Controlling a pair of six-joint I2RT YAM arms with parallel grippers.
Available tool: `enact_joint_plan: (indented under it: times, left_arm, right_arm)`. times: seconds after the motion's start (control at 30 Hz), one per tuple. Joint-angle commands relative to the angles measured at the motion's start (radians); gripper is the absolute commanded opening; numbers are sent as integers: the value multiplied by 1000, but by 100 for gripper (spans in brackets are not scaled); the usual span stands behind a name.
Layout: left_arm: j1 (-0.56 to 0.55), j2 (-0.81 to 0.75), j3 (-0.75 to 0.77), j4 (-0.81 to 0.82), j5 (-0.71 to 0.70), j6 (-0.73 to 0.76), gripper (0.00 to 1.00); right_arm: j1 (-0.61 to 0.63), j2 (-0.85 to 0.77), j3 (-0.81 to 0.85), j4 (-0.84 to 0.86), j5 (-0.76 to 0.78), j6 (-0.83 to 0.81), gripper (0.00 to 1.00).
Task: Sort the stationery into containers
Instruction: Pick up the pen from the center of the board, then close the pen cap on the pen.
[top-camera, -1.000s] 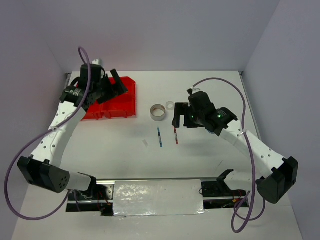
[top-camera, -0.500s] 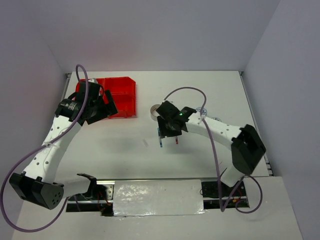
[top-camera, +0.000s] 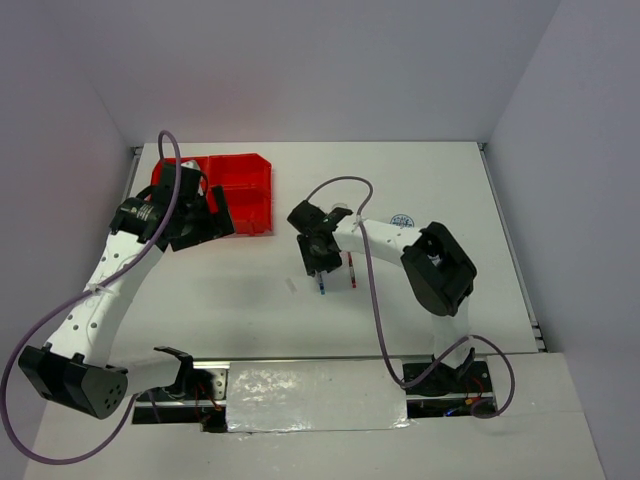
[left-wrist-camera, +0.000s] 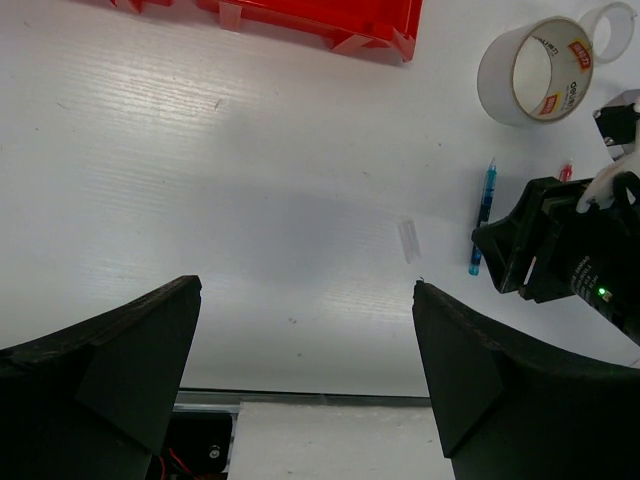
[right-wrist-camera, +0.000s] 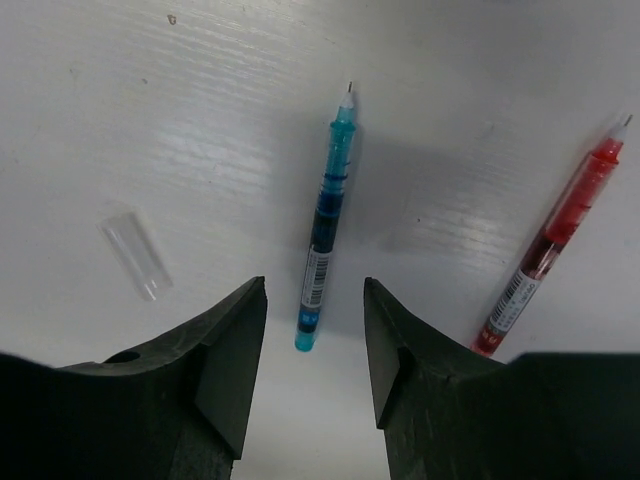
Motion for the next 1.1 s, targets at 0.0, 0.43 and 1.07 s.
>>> enact_joint_plan:
  times: [0.0,0.43,1.07]
  left_arm:
    - [6,-9,11,11,18,37,99]
    - [7,26,26,20,39,26,99]
    - [-352,383,-52,90,-103,-638,98]
  right_arm:
    - [2,32,41,4,12,-11,50]
    - [-6,50,-108,123,-87,14,1]
    - [-30,-597,-164,-211,28,6,0]
